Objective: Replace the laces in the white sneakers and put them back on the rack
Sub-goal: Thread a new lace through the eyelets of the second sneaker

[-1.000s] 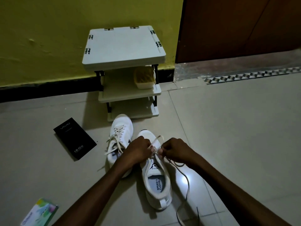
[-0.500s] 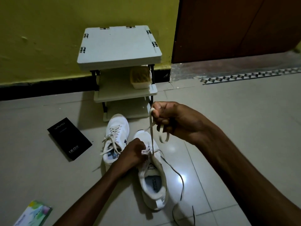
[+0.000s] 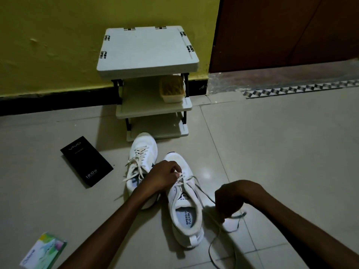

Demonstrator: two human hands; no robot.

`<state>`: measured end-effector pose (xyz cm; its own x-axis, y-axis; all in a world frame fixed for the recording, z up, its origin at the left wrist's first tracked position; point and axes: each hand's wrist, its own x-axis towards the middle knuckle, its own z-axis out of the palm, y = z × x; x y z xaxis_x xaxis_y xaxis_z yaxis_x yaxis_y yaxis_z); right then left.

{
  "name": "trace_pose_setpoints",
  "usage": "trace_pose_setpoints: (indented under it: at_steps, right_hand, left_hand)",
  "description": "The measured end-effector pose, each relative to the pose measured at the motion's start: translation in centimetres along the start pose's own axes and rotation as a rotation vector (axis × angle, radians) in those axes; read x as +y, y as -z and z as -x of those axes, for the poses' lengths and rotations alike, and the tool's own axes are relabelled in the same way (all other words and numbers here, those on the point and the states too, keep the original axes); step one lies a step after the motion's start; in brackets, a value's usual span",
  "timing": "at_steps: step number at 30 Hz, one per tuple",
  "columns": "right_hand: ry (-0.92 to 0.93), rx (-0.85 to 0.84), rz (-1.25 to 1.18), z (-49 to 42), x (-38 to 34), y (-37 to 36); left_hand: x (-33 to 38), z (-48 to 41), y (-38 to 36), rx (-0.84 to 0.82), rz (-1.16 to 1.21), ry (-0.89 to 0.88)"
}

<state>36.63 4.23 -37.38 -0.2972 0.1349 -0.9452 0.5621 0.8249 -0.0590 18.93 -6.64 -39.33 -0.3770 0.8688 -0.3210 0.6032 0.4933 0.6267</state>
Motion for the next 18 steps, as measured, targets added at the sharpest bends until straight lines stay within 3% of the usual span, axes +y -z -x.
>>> trace_pose_setpoints:
  at_steps: [3,8,10,14,18]
  right_hand:
    - [-0.03,0.127,-0.237,0.4,0.4,1.5]
    - [-0.015,0.857,-0.279,-2.7,-0.3,2.3]
    - [0.01,0.875,-0.328,-4.0,-0.7,2.0]
    - [0.003,0.76,-0.444,-4.4,-1.0,2.3]
    - [0.265,0.555,-0.99,0.3,-0.2,4.2]
  left_hand:
    - [0.1,-0.1,0.0,-0.014,-0.007,0.007]
    - [0.6,-0.3,0.3,-0.019,0.011,0.003]
    - [0.7,-0.3,0.3,-0.006,0.034,-0.011]
    - [1.0,-0.2,0.1,-0.013,0.034,-0.027]
    - [1.4,-0.3,-0.1,-0.077,-0.01,-0.098]
